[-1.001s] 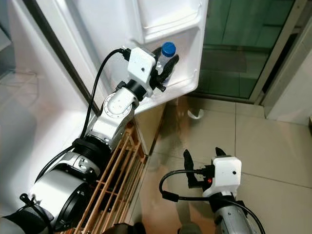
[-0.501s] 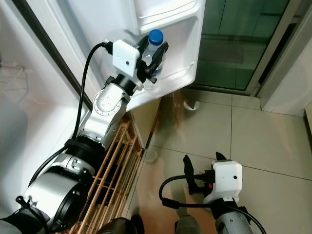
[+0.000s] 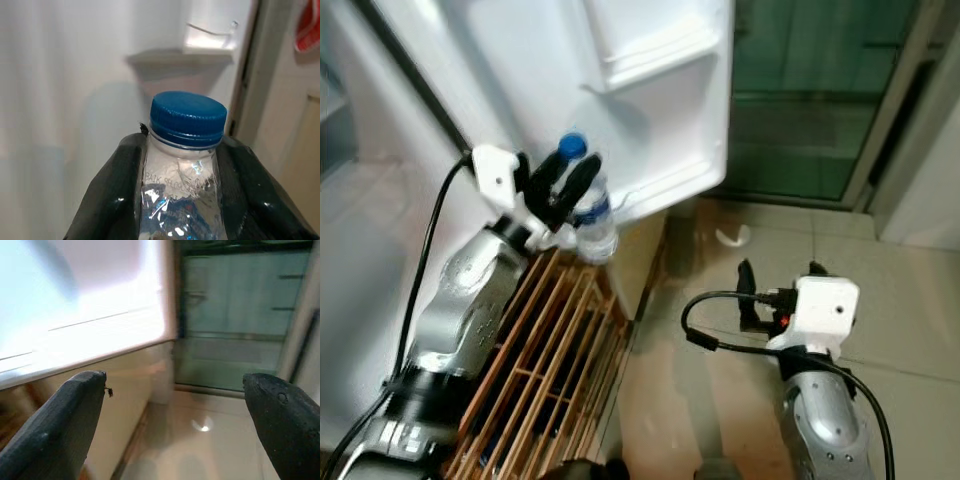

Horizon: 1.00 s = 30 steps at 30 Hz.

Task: Restocking fridge

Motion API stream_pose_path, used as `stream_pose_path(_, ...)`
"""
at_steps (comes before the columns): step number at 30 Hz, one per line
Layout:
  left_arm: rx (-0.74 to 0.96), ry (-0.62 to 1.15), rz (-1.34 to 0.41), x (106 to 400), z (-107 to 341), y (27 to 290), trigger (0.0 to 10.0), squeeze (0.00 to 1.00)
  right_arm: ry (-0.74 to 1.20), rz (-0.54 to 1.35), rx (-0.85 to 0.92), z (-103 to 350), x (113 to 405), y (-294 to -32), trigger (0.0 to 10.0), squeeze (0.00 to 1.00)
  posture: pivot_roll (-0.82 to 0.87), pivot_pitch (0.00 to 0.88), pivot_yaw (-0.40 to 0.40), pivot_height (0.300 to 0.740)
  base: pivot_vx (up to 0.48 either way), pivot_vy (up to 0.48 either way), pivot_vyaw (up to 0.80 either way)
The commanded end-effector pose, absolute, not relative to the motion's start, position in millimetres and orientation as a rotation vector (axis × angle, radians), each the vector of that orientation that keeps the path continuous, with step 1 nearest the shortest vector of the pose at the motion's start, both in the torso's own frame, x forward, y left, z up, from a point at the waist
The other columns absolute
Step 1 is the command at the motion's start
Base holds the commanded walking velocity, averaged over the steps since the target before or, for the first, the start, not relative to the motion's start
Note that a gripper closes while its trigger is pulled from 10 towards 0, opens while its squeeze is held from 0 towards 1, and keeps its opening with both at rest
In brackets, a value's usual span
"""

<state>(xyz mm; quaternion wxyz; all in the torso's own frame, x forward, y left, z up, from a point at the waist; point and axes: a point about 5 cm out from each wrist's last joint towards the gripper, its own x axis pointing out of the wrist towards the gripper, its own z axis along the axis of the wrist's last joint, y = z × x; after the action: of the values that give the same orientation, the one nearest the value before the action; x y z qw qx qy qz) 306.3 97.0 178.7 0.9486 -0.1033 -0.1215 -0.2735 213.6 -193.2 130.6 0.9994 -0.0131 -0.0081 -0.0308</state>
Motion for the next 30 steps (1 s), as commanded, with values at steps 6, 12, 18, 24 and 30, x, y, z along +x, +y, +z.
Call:
stream_pose_path(6, -0.247, -0.182, -0.406, 309.4, 171.6, 84.3, 10.0, 0.00, 0.003, 0.077, -0.067, 130.1, 246.1, -186.1, 10.0, 0.04, -0.14, 0.000, 0.015, 0.740, 0.000, -0.381, 0.60)
stream_pose_path(12, -0.251, -0.175, -0.405, 321.8, 174.8, 71.0, 10.0, 0.00, -0.001, 0.126, -0.101, 131.9, 259.8, -186.1, 10.0, 0.05, -0.14, 0.000, -0.006, 0.740, 0.000, -0.454, 0.50)
stream_pose_path(18, -0.260, -0.151, -0.407, 327.9, 174.4, 64.3, 10.0, 0.00, -0.022, 0.108, -0.083, 132.8, 266.6, -183.6, 10.0, 0.03, -0.16, 0.000, 0.020, 0.740, 0.000, -0.437, 0.23)
stream_pose_path(24, -0.191, -0.162, -0.468, 335.9, 178.2, 58.2, 10.0, 0.00, -0.042, 0.087, -0.076, 130.5, 262.6, -179.7, 10.0, 0.02, -0.17, 0.000, 0.062, 0.740, 0.000, 0.000, 0.00)
stream_pose_path(30, -0.198, -0.180, -0.561, 330.9, 183.4, 48.7, 10.0, 0.00, -0.014, 0.042, -0.068, 119.7, 252.7, -184.3, 10.0, 0.02, -0.18, 0.000, 0.083, 0.740, 0.000, 0.000, 0.00)
